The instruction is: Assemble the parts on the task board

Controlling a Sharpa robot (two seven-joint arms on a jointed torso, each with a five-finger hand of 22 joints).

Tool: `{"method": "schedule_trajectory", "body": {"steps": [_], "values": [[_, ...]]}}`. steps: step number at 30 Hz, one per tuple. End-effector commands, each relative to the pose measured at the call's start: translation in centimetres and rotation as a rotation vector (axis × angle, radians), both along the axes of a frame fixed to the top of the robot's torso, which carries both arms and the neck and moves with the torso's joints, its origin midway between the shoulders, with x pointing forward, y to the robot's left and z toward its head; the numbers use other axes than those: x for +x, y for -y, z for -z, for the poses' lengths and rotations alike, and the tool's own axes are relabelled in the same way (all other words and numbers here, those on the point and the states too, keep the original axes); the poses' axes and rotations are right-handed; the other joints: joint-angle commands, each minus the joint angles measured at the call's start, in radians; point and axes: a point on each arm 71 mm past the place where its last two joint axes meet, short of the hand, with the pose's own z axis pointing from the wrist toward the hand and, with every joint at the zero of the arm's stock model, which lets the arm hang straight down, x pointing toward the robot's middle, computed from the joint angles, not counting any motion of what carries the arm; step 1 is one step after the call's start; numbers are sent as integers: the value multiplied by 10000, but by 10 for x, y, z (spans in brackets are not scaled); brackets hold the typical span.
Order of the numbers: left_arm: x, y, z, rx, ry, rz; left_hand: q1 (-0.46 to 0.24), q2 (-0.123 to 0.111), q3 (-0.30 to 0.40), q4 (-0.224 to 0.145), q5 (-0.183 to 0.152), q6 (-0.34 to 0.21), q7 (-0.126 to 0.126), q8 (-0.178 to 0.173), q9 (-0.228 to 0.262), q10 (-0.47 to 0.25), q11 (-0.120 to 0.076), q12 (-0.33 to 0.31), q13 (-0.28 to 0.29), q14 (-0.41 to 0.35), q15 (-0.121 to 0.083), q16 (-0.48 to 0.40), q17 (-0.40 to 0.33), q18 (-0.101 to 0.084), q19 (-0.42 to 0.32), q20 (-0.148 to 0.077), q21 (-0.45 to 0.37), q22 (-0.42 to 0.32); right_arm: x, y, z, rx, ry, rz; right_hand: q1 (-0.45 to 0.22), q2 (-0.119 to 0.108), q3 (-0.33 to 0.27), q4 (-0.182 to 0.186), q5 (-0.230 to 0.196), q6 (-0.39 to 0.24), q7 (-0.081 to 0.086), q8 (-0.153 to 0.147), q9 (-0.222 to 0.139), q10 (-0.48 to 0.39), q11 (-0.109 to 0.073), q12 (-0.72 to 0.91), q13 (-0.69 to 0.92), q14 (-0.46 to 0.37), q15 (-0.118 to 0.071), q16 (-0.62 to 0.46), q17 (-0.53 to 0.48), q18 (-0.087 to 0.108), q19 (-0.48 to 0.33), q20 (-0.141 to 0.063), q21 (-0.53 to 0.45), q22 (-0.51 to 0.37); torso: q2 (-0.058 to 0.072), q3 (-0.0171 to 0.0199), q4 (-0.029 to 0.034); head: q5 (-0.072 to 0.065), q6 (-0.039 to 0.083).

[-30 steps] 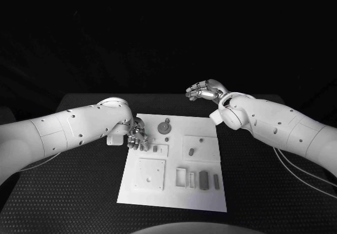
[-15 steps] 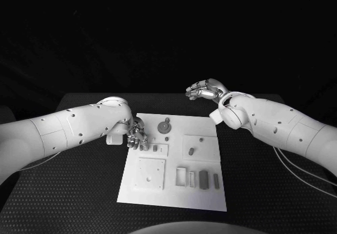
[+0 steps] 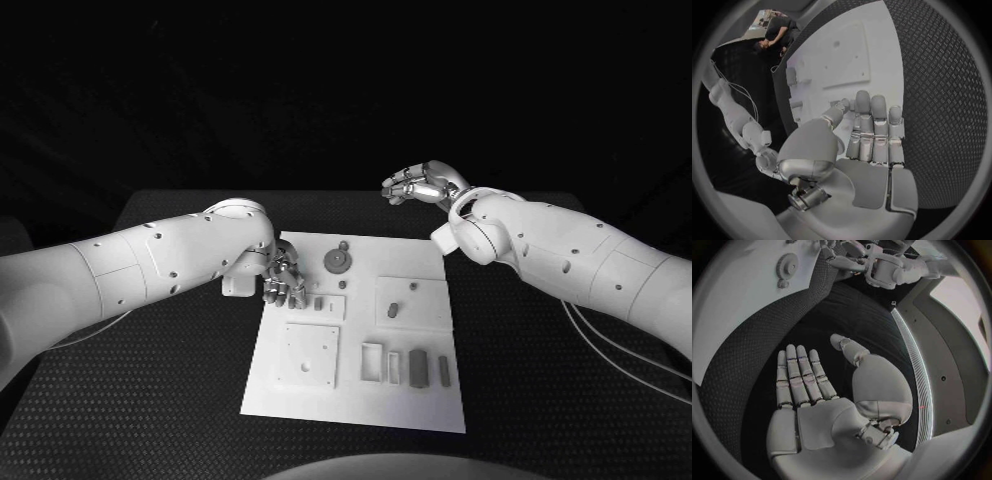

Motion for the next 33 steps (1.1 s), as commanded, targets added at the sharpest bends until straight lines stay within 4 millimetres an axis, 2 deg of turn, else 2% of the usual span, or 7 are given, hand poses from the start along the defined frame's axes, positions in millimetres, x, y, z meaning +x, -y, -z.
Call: {"method": "schedule_trajectory", "body": {"steps": [1, 15, 19, 21, 22, 26, 33], "values": [[-1, 2, 4, 27, -147, 9, 44, 145, 609, -641, 60, 23, -66, -32, -22, 229, -160, -25, 11, 23, 38, 44, -1, -100, -46, -981, 60, -9, -1, -1, 0, 30, 3, -140, -44, 40, -33, -25, 60, -52, 227, 55, -17, 77, -20, -47, 9, -85, -9, 42, -11, -155, 17, -50, -66, 17, 4, 0, -7, -4, -17], [-1, 4, 5, 319, 16, 29, 22, 157, 614, -646, 57, 11, -63, -34, -22, 226, -161, -26, 13, 27, 36, 46, -1, -95, -39, -981, 71, -12, -1, -3, 0, 39, 10, -180, -42, 35, -33, -26, 60, -51, 229, 58, -20, 81, -20, -51, 9, -85, -9, 44, -14, -155, 19, -50, -74, 24, -4, 3, 2, -14, -12], [1, 1, 5, 436, 300, -67, -107, 130, 588, -606, -60, -74, -37, -72, -43, 196, -143, -44, 12, 8, 35, 31, -11, -93, -36, -976, 88, -27, -1, -3, 0, 39, 10, -179, -41, 33, -34, -27, 59, -52, 230, 58, -22, 81, -20, -52, 9, -86, -8, 44, -15, -155, 20, -50, -76, 26, -7, 2, 3, -29, -14], [1, 0, 4, 442, 346, -124, -306, -2, 524, -480, -287, -148, -20, -113, -76, 154, -137, -64, 11, -18, 38, 10, -23, -94, -46, -972, 95, -46, -1, -2, 0, 36, 12, -171, -41, 33, -34, -26, 59, -52, 230, 58, -22, 81, -20, -53, 9, -86, -8, 44, -15, -156, 20, -50, -77, 27, -8, 0, 4, -35, -4], [1, -1, 4, 432, 380, -162, -496, -186, 451, -369, -436, -384, 22, -254, -160, 101, -88, -84, 10, -46, 41, -8, -32, -94, -65, -971, 89, -64, -1, -2, 0, 34, 12, -165, -41, 33, -34, -27, 59, -53, 231, 58, -22, 81, -20, -53, 9, -86, -8, 44, -16, -156, 20, -50, -77, 27, -7, -2, 7, -41, -3], [1, -3, 4, 402, 487, -273, -1120, -706, 31, -150, -517, -1046, 226, -653, -438, -54, 51, -103, 34, -129, 48, -30, -42, -107, -127, -957, 85, -105, -1, -2, 0, 33, 11, -163, -41, 30, -34, -27, 59, -54, 231, 57, -23, 81, -19, -55, 9, -87, -8, 44, -17, -156, 20, -50, -79, 29, -9, -4, 6, -42, -2], [3, -8, 3, 341, 675, -489, -1797, -1013, -543, -3, -546, -1490, 348, -907, -688, -255, 154, -97, 86, -233, 37, -55, -53, -94, -193, -968, 54, -172, -1, -2, 0, 29, 10, -155, -41, 26, -35, -28, 59, -59, 235, 56, -26, 80, -18, -58, 9, -89, -6, 44, -18, -157, 20, -50, -83, 32, -7, -9, 11, -54, 3]]}}
